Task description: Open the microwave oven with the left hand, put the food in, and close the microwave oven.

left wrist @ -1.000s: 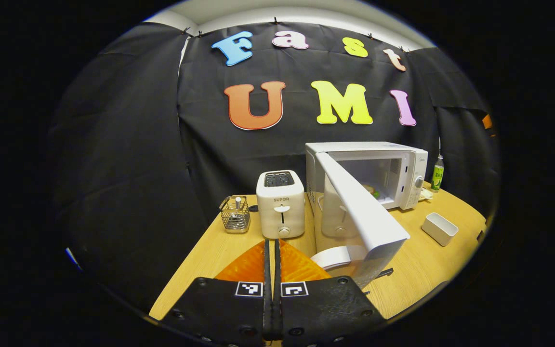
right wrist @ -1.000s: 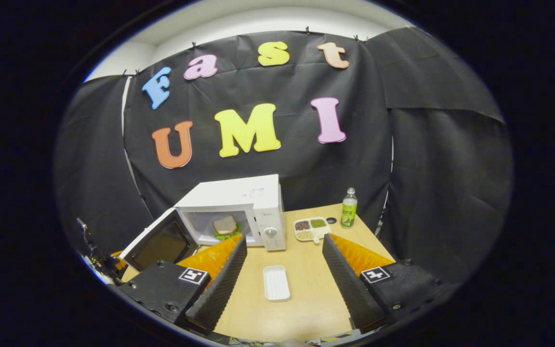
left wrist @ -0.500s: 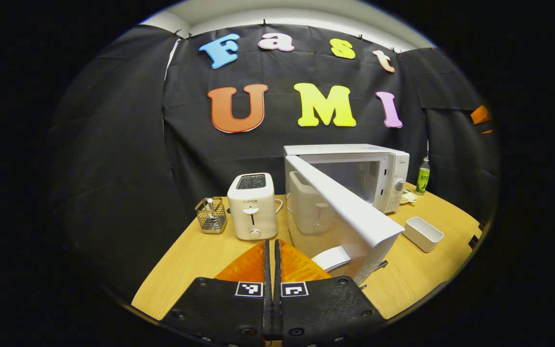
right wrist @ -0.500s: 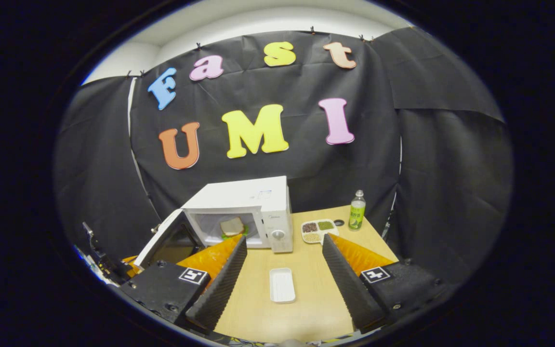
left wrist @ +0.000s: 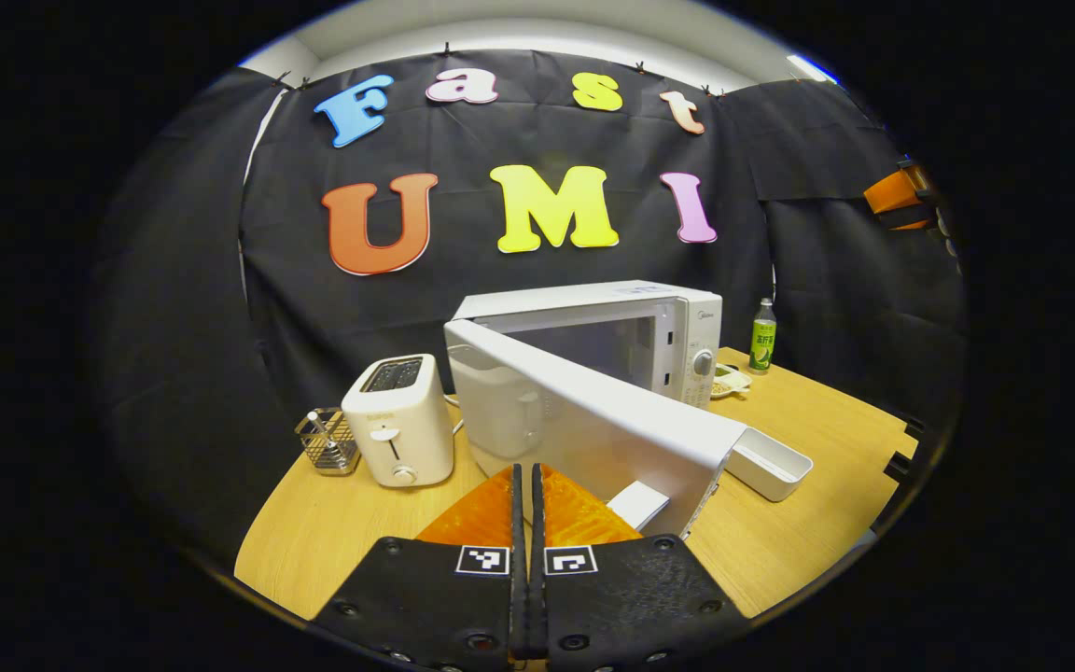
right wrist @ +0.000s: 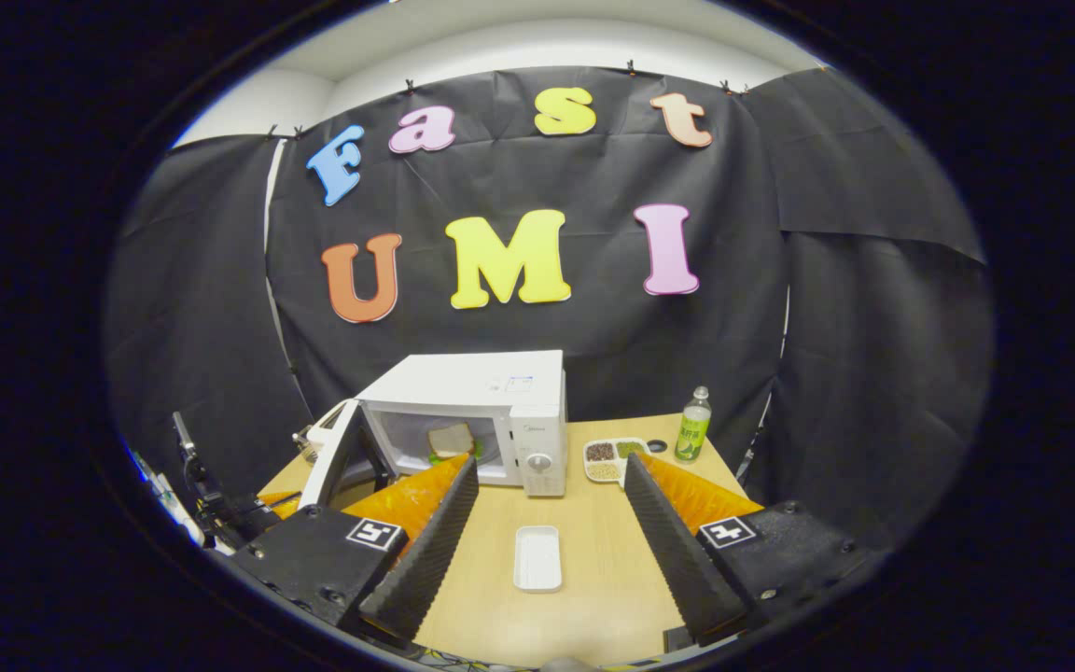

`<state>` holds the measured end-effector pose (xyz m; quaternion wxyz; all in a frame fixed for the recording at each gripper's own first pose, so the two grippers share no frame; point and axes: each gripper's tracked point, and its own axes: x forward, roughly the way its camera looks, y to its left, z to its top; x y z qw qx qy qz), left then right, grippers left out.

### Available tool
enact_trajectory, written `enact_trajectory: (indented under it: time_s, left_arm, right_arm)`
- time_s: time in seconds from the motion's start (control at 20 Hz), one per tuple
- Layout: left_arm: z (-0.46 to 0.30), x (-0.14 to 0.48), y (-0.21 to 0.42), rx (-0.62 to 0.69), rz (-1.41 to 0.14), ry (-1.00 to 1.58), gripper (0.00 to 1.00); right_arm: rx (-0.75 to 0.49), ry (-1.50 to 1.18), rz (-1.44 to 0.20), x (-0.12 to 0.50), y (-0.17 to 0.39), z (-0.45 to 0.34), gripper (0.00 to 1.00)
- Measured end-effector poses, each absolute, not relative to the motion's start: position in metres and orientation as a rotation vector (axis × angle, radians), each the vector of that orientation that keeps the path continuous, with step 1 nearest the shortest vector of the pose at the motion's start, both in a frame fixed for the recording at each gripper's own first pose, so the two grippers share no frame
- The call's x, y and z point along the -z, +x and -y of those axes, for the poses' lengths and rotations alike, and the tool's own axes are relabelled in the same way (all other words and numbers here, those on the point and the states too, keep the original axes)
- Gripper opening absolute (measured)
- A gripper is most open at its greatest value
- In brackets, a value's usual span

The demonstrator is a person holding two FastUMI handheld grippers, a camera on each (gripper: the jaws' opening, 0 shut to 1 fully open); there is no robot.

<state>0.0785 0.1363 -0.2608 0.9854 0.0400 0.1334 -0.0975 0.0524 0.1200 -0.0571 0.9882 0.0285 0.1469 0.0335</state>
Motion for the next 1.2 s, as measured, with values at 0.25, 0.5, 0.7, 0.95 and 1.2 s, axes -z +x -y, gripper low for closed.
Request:
enact_trajectory:
  time_s: [0.25,0.5,0.7,0.95,1.2]
  left_arm:
    - [-0.095,0.255,0.094,0.266,-0.259,0.087,0.0]
    - [-0.058,0.253,0.112,0.318,-0.257,0.109,0.0]
    - [-0.028,0.25,0.127,0.341,-0.26,0.107,0.0]
    - [0.009,0.252,0.15,0.352,-0.271,0.092,0.0]
    - [0.038,0.256,0.183,0.358,-0.275,0.077,0.0]
  right_arm:
    - [-0.063,0.035,-0.298,0.059,0.055,-0.108,0.92]
    - [-0.056,0.054,-0.31,0.062,0.06,-0.089,1.0]
    - [-0.034,0.074,-0.317,0.069,0.069,-0.064,1.0]
    - [-0.028,0.085,-0.347,0.083,0.083,-0.038,1.0]
    - [-0.013,0.099,-0.359,0.094,0.099,-0.012,1.0]
